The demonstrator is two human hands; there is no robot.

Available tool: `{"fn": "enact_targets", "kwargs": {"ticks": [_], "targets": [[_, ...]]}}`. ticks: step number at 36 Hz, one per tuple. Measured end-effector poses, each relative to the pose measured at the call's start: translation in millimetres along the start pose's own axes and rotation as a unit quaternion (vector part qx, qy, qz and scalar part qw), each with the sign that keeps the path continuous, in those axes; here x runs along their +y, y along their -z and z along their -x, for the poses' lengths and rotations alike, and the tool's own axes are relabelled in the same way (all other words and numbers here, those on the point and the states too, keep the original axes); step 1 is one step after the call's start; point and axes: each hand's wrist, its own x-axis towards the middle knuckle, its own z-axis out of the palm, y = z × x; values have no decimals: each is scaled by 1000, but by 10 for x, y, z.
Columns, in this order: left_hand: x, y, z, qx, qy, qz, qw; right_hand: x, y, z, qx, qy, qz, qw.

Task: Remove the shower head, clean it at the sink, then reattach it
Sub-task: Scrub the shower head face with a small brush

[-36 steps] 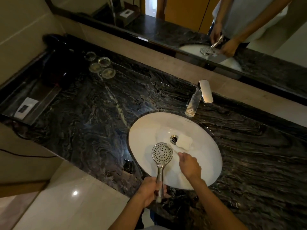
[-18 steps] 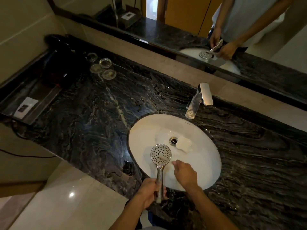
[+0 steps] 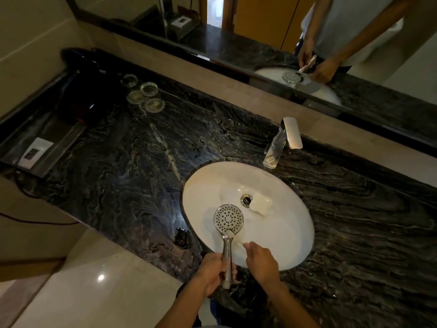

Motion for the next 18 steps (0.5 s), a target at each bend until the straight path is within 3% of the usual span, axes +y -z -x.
{"fn": "enact_targets", "kwargs": {"ticks": [4, 9, 18], "targets": [[3, -15, 26, 3, -5, -11, 1000, -10, 218, -218, 37, 34, 59, 997], [-9, -30, 29, -1, -9, -35, 999, -27, 459, -433, 86, 0, 25, 996], [-7, -35, 62, 5, -16, 1, 1000, -21, 115, -115, 22, 13, 26, 999]]}}
